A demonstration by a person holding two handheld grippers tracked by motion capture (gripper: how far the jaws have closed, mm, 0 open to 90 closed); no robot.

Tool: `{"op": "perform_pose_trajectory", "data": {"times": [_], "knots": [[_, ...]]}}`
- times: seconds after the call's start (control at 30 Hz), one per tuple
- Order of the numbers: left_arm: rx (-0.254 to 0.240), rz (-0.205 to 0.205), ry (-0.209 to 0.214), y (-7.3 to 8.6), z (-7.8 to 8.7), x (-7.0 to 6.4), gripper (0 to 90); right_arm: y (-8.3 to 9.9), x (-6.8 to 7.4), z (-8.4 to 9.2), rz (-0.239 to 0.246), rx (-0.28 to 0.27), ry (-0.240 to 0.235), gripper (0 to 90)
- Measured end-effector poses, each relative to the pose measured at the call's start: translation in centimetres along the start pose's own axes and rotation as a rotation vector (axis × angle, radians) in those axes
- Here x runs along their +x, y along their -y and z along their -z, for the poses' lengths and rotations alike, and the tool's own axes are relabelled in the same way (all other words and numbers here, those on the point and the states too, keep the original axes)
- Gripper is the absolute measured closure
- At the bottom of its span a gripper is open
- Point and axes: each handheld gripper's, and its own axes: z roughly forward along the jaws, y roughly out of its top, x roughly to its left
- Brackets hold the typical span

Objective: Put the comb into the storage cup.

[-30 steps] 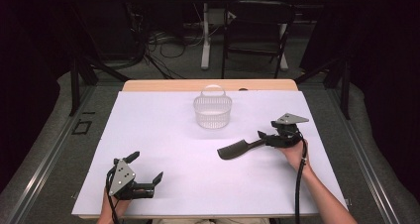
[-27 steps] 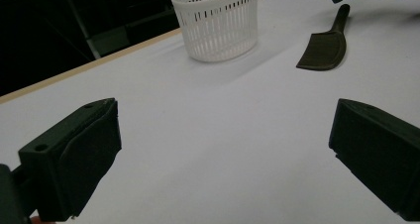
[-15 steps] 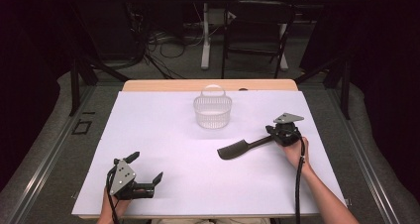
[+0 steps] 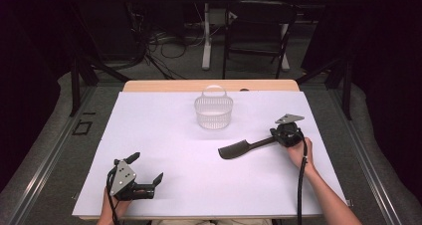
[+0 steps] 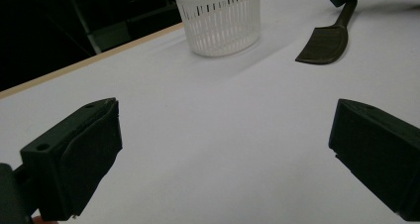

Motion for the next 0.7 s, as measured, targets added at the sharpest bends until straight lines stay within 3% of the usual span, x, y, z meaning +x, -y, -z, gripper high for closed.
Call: {"op": "perform_pose_trajectory", "data": {"times": [0.7], "knots": [[-0.002, -0.001, -0.003, -0.02, -0.01, 0.04, 0.0, 0.32, 0.51, 0.36, -0.001, 0.070, -0.039, 90.0]]}}
